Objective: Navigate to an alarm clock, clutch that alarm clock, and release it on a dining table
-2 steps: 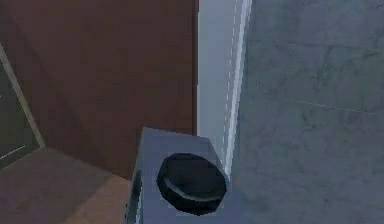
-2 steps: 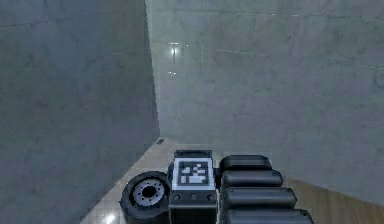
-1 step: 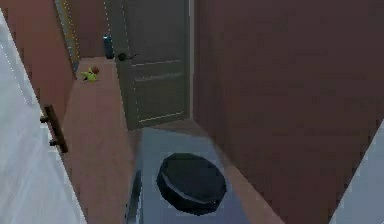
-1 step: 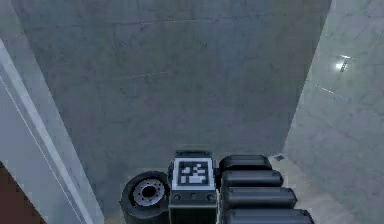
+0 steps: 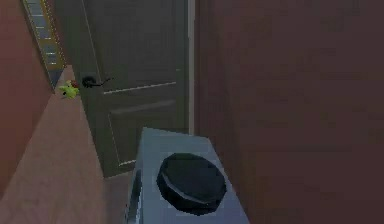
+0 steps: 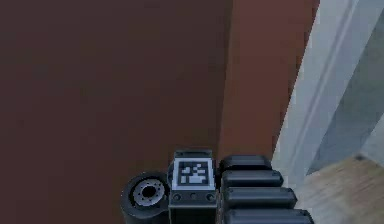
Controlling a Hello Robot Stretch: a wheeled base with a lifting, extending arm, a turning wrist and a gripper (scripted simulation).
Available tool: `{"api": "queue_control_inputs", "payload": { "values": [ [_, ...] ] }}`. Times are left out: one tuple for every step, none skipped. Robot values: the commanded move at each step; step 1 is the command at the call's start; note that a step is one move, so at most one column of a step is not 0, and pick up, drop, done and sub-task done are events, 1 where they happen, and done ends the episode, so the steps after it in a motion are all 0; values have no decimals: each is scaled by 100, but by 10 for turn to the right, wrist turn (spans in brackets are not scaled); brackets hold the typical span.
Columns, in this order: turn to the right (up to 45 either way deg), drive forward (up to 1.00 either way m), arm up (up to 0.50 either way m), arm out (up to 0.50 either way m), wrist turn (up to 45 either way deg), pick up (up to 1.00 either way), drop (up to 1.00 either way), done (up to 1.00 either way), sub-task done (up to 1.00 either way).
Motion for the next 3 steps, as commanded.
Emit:
{"api": "queue_control_inputs", "payload": {
  "values": [
    [-420, 0, 0, 0, 0, 0, 0, 0, 0],
    [0, 50, 0, 0, 0, 0, 0, 0, 0],
    [-30, 0, 0, 0, 0, 0, 0, 0, 0]
  ]
}}
